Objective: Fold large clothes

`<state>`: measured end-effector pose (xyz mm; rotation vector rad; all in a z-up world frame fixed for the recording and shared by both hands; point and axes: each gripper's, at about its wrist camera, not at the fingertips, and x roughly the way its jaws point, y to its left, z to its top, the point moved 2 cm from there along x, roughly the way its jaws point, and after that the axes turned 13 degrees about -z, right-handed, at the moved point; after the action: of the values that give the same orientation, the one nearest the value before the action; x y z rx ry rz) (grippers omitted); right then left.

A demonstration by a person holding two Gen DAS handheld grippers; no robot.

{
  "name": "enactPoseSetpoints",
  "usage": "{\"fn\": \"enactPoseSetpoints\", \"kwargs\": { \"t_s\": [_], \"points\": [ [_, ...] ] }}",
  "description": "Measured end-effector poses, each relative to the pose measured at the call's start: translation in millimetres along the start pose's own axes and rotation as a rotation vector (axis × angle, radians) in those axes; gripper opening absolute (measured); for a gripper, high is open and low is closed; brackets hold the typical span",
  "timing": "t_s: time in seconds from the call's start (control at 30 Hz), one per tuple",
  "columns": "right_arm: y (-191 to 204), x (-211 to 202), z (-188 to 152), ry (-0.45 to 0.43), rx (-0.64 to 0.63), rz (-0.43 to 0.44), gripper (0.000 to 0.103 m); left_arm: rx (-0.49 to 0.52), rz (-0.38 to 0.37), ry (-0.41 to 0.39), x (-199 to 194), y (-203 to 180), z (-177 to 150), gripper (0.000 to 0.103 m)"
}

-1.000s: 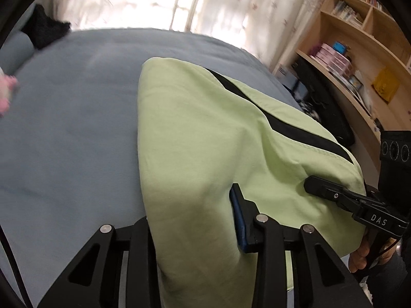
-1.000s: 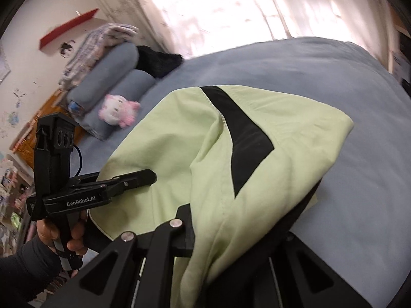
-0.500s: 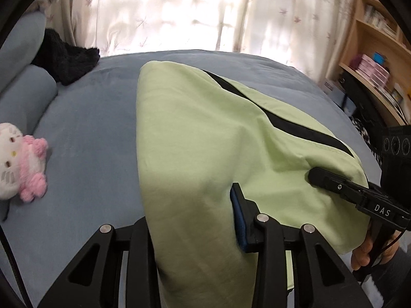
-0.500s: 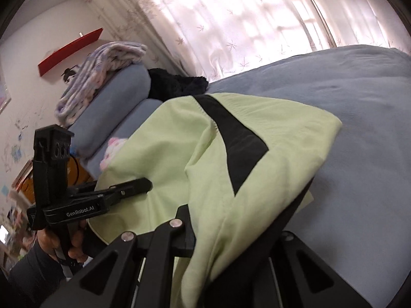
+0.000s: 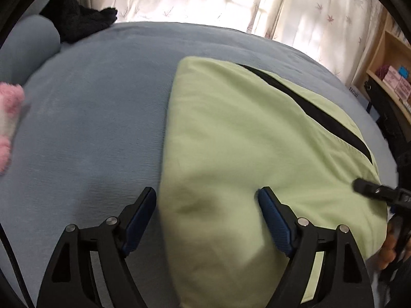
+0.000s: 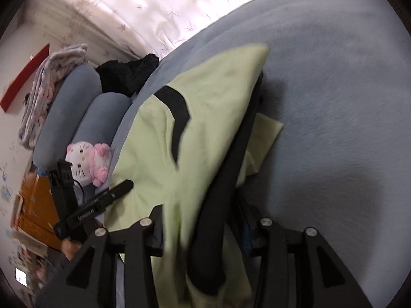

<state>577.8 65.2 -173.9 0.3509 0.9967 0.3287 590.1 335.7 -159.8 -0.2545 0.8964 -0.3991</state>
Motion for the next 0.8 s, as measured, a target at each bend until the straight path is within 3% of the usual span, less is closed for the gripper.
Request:
{"fn": "enactPoseSetpoints", "kwargs": {
  "t_s": [0.07, 0.1, 0.13, 0.17, 0.2, 0.23, 0.33, 0.37, 0.53, 0.6, 0.67, 0.73, 0.8],
  "points": [
    [4.5, -19.8, -3.2, -0.043, -0.02, -0.053, 0.041, 0.038, 0.071, -0.004, -11.3, -8.0, 2.6, 0.078],
    [7.7, -29.8, -3.9, -0.074, -0.033, -0.081, 0.041, 0.05, 0.093, -0.01, -15.8, -11.7, 2.9, 0.072],
    [11.4, -38.2, -3.5, -0.102, -0.046, -0.1, 0.041, 0.064, 0.117, -0.017, -21.7, -16.3, 3.3, 0.063],
    [14.7, -49.8, -4.8, -0.146, -0.06, -0.123, 0.04, 0.073, 0.125, -0.026, -29.4, -21.5, 4.0, 0.041],
    [18.5, -59.7, -5.4, -0.183, -0.073, -0.15, 0.04, 0.068, 0.128, -0.029, -34.5, -24.1, 4.3, 0.028],
    [25.9, -68.7, -7.1, -0.213, -0.089, -0.164, 0.038, 0.06, 0.132, -0.033, -40.1, -26.2, 3.6, 0.025],
    [43.0, -74.8, -6.8, -0.235, -0.134, -0.176, 0.013, 0.077, 0.111, -0.053, -50.3, -42.6, -2.4, 0.021],
    [50.3, -72.5, -8.8, -0.234, -0.151, -0.182, 0.01, 0.084, 0.106, -0.055, -52.4, -46.6, -9.5, 0.021],
    [67.6, -41.3, -8.9, -0.241, -0.184, -0.225, 0.007, 0.119, 0.122, -0.005, -33.0, -67.7, -34.2, 0.021],
    [56.2, -22.3, -4.3, -0.235, -0.164, -0.299, 0.002, 0.123, 0.158, 0.003, -21.8, -63.6, -41.5, 0.021],
    [30.4, 1.0, -3.7, -0.174, -0.117, -0.366, 0.0, 0.145, 0.168, -0.015, -18.3, -62.5, -46.8, 0.021],
    [10.0, 17.3, -10.0, -0.117, -0.057, -0.31, 0.0, 0.161, 0.171, -0.02, -16.7, -65.2, -50.9, 0.021],
    [8.7, 12.6, -15.4, -0.139, -0.059, -0.304, 0.0, 0.179, 0.191, -0.022, -15.8, -68.4, -52.7, 0.021]
  ]
}}
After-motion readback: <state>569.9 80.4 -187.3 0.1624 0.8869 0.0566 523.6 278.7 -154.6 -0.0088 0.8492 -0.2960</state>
